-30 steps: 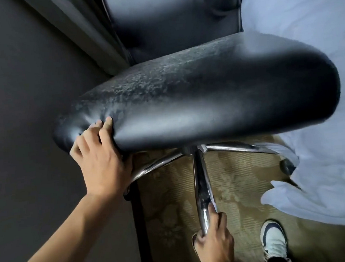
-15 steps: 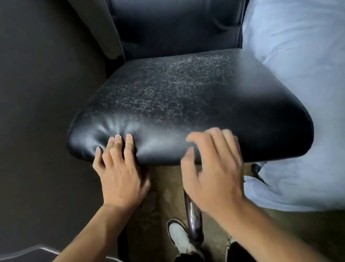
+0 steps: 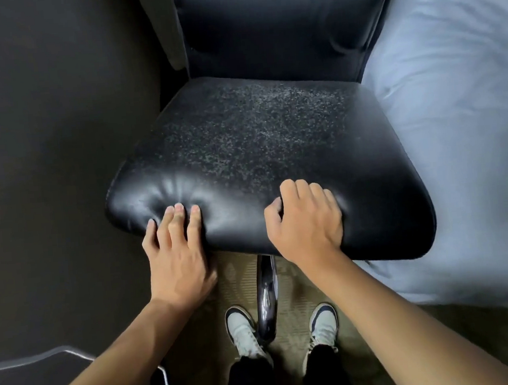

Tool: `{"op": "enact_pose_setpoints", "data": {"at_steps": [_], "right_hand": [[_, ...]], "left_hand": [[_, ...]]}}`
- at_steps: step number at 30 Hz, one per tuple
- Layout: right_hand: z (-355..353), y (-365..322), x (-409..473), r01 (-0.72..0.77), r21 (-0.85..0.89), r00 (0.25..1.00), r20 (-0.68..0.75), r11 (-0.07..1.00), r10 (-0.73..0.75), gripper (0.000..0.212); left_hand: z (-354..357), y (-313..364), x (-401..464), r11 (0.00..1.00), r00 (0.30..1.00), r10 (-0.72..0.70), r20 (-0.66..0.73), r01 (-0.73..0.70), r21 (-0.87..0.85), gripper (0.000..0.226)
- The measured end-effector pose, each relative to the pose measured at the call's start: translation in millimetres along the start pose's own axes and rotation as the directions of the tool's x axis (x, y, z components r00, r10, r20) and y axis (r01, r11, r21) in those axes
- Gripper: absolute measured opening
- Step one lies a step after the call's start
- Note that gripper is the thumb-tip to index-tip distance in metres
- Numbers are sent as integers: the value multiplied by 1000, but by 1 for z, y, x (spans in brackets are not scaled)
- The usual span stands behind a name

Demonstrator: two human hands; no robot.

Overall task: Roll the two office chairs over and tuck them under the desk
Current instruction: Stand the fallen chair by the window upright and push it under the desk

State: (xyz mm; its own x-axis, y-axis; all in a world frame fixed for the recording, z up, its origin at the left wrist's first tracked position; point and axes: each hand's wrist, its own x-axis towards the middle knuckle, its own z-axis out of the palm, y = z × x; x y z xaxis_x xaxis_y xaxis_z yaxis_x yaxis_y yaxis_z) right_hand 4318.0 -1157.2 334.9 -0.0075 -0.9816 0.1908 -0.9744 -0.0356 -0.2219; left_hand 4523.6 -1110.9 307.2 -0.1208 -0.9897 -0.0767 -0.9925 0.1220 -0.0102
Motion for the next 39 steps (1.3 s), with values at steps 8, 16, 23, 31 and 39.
{"op": "enact_pose_setpoints", "data": {"at_steps": [8,16,23,31,39], "right_hand": [[9,12,-55,41,61,999,19,997,-43,17],[-37,31,-116,8,243,826,545,970,-143,18],[-156,38,-136,-50,398,852,495,916,-169,25],[-295,6,-92,2,491,955,256,871,-147,24],[-398,-10,-16,198,537,968,25,820,-250,23]], "left_hand": [[-12,11,-54,999,987,-16,163,21,-28,111],[-85,50,-114,932,878,-138,458,271,-239,68],[-189,105,-144,816,934,-135,330,293,-497,40],[-314,120,-135,770,989,-147,12,122,-626,38],[-410,104,-111,801,966,-198,-168,61,-596,36]]}}
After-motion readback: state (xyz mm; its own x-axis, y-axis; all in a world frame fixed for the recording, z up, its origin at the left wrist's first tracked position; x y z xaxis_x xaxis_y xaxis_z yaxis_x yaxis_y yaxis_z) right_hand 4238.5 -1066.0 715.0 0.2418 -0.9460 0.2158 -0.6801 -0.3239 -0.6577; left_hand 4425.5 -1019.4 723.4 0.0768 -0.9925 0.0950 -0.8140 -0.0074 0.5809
